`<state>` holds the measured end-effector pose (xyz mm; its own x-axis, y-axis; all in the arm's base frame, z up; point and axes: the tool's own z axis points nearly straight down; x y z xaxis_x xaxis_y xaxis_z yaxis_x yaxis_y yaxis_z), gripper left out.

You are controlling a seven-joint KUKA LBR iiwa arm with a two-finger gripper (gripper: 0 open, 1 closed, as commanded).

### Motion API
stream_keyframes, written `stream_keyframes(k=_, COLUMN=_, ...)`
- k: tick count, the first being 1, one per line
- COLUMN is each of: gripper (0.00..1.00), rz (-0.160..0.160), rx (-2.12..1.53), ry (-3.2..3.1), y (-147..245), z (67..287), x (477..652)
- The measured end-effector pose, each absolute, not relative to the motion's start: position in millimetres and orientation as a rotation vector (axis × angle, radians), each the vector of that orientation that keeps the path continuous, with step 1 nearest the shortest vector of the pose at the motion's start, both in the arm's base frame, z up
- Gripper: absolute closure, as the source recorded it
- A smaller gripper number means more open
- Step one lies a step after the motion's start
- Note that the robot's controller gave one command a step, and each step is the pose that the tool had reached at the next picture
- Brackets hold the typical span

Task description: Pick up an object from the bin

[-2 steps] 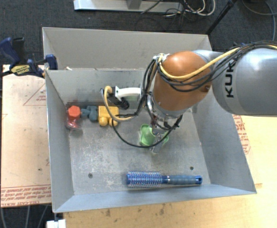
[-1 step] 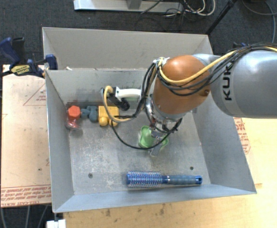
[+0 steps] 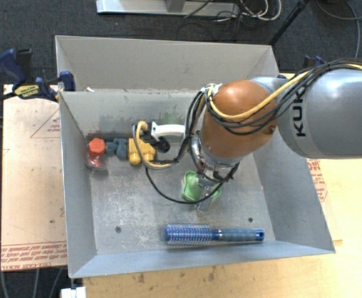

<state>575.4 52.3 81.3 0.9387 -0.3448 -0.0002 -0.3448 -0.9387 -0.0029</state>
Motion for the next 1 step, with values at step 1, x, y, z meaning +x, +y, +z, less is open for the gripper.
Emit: stream_keyframes(k=1, gripper=0.0, rz=-0.006, rx=-3.061, ry=0.683, y=50.9, z=79.0, x=574.7)
